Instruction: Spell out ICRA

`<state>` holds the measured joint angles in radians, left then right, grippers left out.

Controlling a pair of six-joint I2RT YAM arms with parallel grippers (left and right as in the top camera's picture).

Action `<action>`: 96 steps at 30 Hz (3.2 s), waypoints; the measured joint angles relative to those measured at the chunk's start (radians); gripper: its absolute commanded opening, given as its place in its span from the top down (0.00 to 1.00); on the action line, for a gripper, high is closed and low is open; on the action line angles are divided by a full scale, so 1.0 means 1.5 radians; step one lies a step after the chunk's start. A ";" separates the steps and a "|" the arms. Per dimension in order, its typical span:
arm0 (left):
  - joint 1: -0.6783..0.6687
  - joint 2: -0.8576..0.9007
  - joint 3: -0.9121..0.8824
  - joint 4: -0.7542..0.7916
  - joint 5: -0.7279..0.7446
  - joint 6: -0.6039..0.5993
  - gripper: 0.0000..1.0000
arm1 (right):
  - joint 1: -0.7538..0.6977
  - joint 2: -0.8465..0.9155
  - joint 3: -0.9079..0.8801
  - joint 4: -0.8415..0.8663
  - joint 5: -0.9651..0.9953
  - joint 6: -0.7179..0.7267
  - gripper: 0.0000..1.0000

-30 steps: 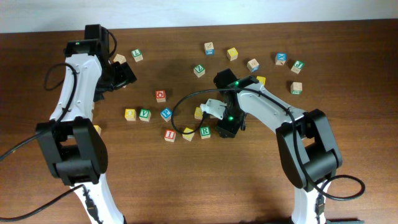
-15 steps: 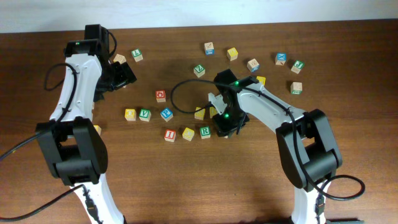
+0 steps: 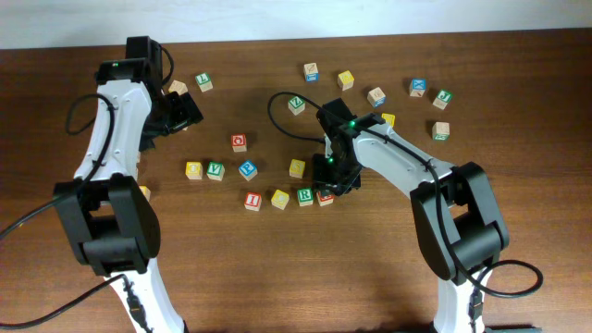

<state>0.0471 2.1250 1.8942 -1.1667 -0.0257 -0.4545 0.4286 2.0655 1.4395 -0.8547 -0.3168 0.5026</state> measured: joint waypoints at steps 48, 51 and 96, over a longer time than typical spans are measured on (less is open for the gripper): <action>-0.019 0.000 0.000 -0.058 0.245 0.082 0.04 | -0.140 -0.137 0.373 -0.437 0.169 -0.136 0.59; -0.055 0.000 0.000 -0.137 0.300 0.182 0.00 | -0.140 -0.135 0.372 -0.434 0.152 -0.143 0.69; -0.222 -0.158 -0.449 0.420 0.062 0.030 1.00 | -0.102 -0.161 -0.038 0.019 0.035 -0.142 0.96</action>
<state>-0.2859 1.8877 1.2213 -0.5362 0.0673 -0.4091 0.2760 1.8240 1.3827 -0.8261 -0.2646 0.2893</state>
